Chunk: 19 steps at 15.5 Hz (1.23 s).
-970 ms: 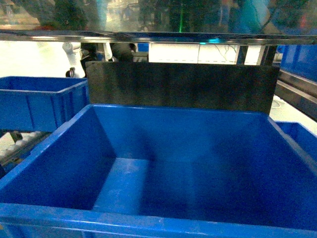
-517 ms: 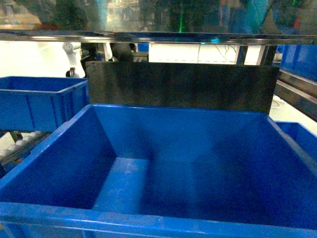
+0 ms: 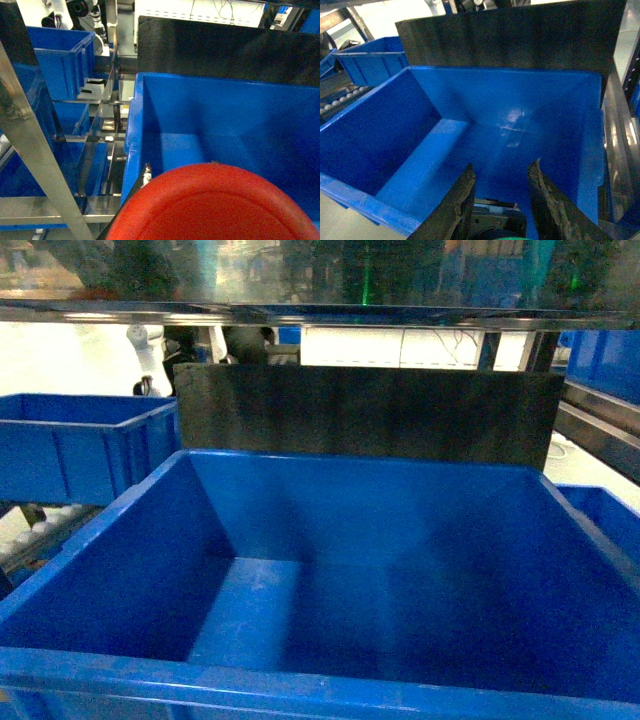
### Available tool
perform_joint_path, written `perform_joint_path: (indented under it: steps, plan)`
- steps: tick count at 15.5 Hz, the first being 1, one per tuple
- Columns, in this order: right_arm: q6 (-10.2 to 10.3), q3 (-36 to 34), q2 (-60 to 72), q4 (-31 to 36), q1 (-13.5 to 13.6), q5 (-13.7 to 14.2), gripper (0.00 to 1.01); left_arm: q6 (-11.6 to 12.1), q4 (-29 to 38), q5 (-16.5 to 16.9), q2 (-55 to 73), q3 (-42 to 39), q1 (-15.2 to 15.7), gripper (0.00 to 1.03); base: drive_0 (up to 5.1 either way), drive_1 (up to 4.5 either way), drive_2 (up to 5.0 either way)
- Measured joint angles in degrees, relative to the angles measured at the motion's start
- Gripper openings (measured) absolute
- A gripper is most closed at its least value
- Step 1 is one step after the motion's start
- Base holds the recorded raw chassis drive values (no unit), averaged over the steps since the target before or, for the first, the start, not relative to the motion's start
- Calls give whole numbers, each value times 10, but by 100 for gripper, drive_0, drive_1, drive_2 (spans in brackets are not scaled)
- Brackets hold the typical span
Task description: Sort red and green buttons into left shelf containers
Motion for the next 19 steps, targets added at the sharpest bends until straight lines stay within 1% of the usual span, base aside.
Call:
perform_joint_path:
  steps: [3,6,8,9,11,13,14,16,17,19]
  plan:
    - [-1,8,94,50,35,-3,29,0,0,0,0,0,0,25,0,0,0]
    - [-9,12,177,101,63,-2,29,0,0,0,0,0,0,25,0,0,0]
    - [-14,23,236,141,73,6,29,0,0,0,0,0,0,25,0,0,0]
    - [-23,37,267,155,79,16,29,0,0,0,0,0,0,25,0,0,0]
    - [-30,71,325,159,80,21,29,0,0,0,0,0,0,25,0,0,0]
    - [-41,109,376,160,85,32,29,0,0,0,0,0,0,25,0,0,0]
    - [-49,127,397,161,88,43,29,0,0,0,0,0,0,25,0,0,0]
    - [-68,163,435,159,103,54,29,0,0,0,0,0,0,25,0,0,0]
    - [-80,185,459,155,111,57,29,0,0,0,0,0,0,25,0,0,0]
    - [-92,216,496,133,114,55,29,0,0,0,0,0,0,25,0,0,0]
